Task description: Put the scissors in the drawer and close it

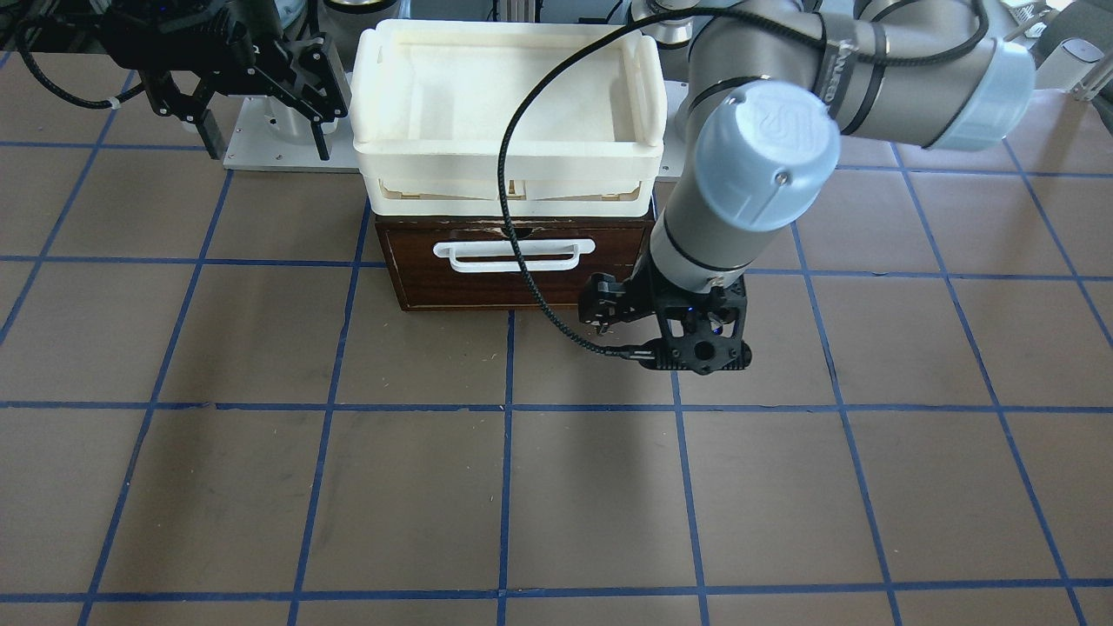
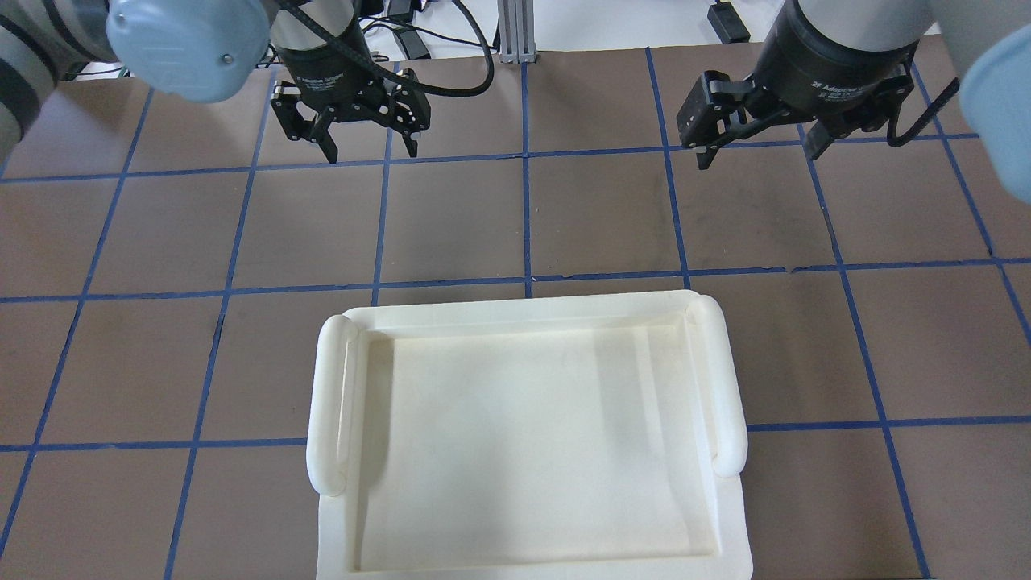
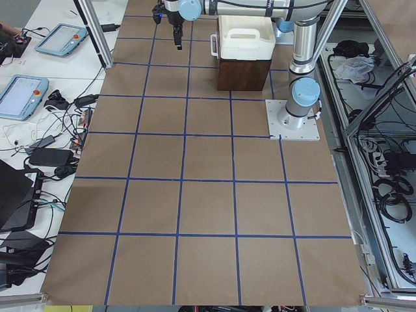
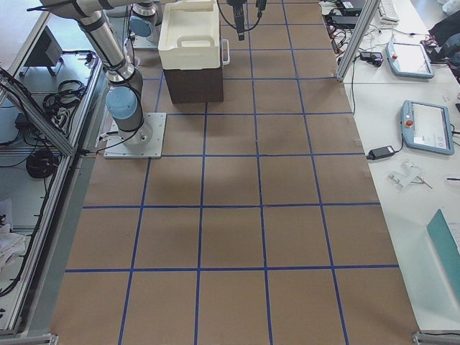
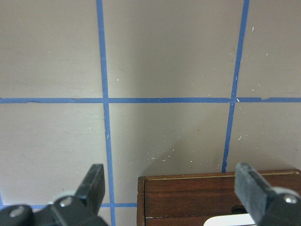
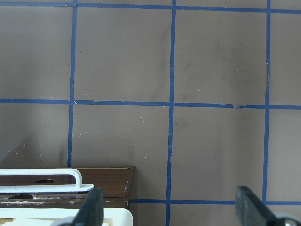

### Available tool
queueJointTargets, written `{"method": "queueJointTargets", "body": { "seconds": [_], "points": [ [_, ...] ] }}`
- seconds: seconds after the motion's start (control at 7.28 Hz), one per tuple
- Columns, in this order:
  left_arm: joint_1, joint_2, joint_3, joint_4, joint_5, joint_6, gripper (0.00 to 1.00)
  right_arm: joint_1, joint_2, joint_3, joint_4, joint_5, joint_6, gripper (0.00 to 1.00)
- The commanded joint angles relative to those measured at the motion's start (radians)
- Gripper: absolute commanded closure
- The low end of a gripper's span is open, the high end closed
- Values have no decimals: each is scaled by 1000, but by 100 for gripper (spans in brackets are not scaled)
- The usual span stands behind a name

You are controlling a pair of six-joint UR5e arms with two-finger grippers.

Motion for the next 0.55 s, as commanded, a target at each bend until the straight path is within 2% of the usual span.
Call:
{"method": "queueJointTargets", "body": {
  "seconds": [0.0,0.41],
  "points": [
    [26,111,-51,26,66,24,0,0,0,0,-1,0,0,0],
    [46,180,-108,30,61,67,0,0,0,0,0,3,0,0]
  ]
}}
